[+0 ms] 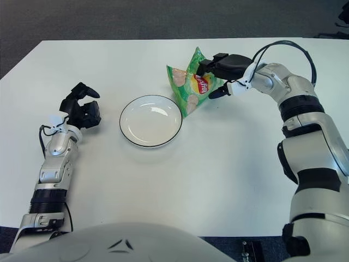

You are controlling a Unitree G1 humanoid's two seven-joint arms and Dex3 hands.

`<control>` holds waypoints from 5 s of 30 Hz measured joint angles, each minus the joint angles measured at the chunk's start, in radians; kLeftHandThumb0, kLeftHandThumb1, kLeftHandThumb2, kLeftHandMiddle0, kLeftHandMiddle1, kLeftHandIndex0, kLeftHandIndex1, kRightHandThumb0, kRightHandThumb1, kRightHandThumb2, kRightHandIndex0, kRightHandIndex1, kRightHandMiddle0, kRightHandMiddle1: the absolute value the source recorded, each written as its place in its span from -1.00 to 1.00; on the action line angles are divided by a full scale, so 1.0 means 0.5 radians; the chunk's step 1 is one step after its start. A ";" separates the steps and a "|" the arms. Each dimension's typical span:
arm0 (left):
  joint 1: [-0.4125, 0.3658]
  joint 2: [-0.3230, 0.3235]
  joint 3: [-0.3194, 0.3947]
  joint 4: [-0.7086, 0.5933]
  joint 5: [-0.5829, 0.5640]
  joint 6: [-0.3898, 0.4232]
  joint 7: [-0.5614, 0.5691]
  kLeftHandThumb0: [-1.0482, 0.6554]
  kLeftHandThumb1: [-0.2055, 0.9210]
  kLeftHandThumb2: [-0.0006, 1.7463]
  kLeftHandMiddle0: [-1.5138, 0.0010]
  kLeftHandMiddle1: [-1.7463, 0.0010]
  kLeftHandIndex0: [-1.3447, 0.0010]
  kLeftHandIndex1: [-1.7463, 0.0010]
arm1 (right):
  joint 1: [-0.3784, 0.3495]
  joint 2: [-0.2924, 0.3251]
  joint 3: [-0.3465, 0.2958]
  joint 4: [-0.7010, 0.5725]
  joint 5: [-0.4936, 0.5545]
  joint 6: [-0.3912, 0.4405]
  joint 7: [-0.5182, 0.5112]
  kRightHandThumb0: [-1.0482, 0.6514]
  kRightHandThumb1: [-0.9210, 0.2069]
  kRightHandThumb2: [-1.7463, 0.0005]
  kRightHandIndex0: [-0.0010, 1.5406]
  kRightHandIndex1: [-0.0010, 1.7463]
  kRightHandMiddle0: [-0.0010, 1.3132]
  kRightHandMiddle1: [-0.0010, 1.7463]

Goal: Put the snack into the plate.

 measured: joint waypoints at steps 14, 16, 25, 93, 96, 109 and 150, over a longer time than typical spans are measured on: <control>-0.011 -0.001 -0.016 0.001 0.005 0.019 0.015 -0.29 0.10 0.37 -0.67 -1.00 0.20 -1.00 | -0.144 -0.030 -0.058 0.019 -0.016 0.021 -0.024 -0.74 -0.83 0.42 -0.82 -0.17 -1.00 0.15; -0.011 -0.001 -0.018 0.001 0.007 0.020 0.019 -0.29 0.10 0.37 -0.67 -1.00 0.20 -1.00 | -0.166 -0.029 -0.059 0.023 -0.021 0.034 -0.034 -0.76 -0.82 0.43 -0.83 -0.15 -1.00 0.14; -0.012 -0.001 -0.026 0.016 0.007 0.020 0.028 -0.29 0.10 0.37 -0.67 -1.00 0.20 -1.00 | -0.243 -0.010 -0.059 0.082 -0.031 0.085 -0.114 -0.72 -0.79 0.43 -0.98 -0.30 -1.00 0.01; -0.001 -0.007 -0.037 -0.018 0.003 -0.004 0.118 -0.29 0.14 0.33 -0.64 -1.00 0.23 -1.00 | -0.448 0.500 0.221 0.623 -0.070 0.295 0.804 -1.00 -1.00 0.72 -1.00 -1.00 -1.00 -0.96; 0.001 -0.007 -0.037 -0.022 0.003 -0.004 0.113 -0.28 0.15 0.33 -0.64 -1.00 0.24 -1.00 | -0.448 0.504 0.211 0.623 -0.046 0.316 0.884 -1.00 -1.00 0.72 -1.00 -1.00 -1.00 -0.99; 0.014 -0.009 -0.032 -0.052 0.003 0.001 0.114 -0.29 0.14 0.34 -0.65 -1.00 0.23 -1.00 | -0.447 0.504 0.208 0.615 0.019 0.360 1.109 -0.99 -1.00 0.75 -1.00 -1.00 -1.00 -1.00; 0.038 -0.016 -0.022 -0.097 0.011 0.043 0.151 -0.29 0.13 0.35 -0.66 -1.00 0.22 -1.00 | -0.026 0.380 0.011 0.393 0.112 0.334 -0.373 0.81 0.20 -0.61 -0.14 1.00 0.29 1.00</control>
